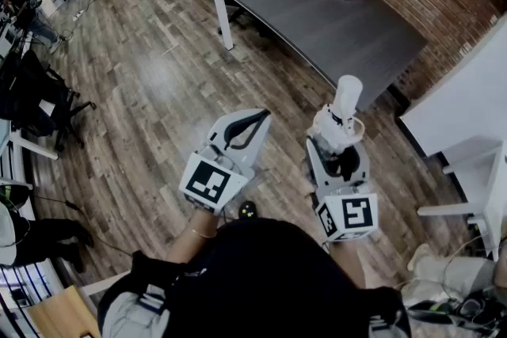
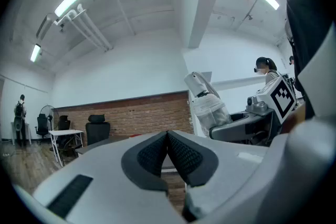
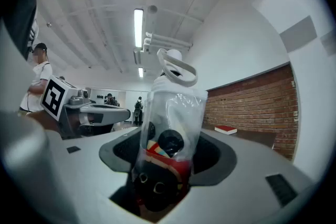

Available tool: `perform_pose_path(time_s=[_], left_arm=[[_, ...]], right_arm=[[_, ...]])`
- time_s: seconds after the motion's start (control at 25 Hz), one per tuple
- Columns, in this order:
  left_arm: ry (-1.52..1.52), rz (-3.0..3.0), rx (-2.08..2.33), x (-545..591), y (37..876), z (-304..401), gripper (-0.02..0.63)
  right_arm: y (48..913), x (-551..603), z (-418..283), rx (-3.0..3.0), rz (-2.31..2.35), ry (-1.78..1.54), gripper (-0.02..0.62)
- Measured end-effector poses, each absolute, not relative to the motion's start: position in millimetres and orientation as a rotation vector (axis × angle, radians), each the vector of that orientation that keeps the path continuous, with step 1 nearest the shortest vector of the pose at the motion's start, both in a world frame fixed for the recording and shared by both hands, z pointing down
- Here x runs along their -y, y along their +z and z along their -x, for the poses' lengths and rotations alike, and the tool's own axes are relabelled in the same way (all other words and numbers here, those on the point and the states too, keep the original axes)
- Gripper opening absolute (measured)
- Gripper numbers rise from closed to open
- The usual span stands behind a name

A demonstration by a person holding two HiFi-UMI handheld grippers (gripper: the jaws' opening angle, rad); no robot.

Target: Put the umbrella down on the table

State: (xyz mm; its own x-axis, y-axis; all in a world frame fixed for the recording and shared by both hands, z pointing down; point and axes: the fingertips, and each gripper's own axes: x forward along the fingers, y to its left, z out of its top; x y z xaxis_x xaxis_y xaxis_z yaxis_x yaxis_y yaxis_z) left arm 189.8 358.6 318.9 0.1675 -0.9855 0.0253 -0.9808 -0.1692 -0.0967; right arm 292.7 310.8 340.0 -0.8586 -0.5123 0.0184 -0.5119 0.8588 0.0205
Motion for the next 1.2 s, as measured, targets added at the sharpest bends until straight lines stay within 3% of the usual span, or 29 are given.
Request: perform_pose_path(time_s=[1.2], left_arm=[[-0.143, 2.392, -1.969, -365.6, 329.7, -177.0, 0.002]], right_arm=[[347.0, -315.3, -294.9, 2.965, -0.881, 0.060, 0.273]])
